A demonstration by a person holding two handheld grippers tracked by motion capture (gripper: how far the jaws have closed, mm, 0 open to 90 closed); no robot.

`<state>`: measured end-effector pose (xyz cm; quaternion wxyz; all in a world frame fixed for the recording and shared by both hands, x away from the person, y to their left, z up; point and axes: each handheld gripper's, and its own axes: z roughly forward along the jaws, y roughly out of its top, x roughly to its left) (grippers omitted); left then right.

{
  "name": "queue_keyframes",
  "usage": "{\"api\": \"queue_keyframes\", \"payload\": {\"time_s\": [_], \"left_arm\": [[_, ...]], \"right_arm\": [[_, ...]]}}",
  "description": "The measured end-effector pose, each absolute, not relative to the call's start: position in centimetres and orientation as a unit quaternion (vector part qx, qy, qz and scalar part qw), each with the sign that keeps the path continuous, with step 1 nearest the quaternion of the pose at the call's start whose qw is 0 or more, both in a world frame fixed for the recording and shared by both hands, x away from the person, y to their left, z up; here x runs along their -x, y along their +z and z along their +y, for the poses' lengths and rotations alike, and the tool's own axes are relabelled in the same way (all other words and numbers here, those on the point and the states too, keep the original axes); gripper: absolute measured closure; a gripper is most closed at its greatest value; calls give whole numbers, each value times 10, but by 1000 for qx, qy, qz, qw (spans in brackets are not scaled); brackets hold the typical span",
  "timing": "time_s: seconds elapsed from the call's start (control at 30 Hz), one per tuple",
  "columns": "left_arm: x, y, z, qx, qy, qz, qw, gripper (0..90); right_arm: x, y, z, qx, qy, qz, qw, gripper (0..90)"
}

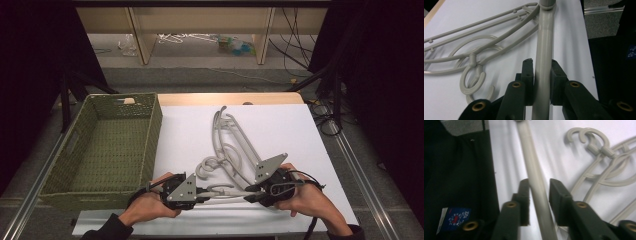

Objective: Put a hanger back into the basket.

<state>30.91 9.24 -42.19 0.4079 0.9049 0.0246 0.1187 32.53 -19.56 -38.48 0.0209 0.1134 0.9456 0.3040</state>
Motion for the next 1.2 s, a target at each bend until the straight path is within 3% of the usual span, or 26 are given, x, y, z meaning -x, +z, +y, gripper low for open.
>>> {"api": "queue_keyframes", "payload": {"time_s": [0.23, 0.43, 0.63, 0.93, 1.2], "left_arm": [[-298, -403, 92, -910, 105, 54, 398, 786], [-295, -389, 98, -907, 120, 85, 394, 789], [-297, -374, 111, -905, 137, 105, 388, 789], [-307, -342, 139, -880, 165, 162, 416, 789], [-308, -314, 163, -851, 185, 206, 447, 789]], "right_arm": [[-325, -378, -201, -170, 322, 931, 41, 445], [-324, -369, -203, -194, 364, 910, 48, 344], [-320, -355, -207, -207, 406, 886, 86, 310], [-316, -350, -218, -205, 425, 876, 100, 305], [-312, -374, -218, -196, 423, 881, 80, 288]]}}
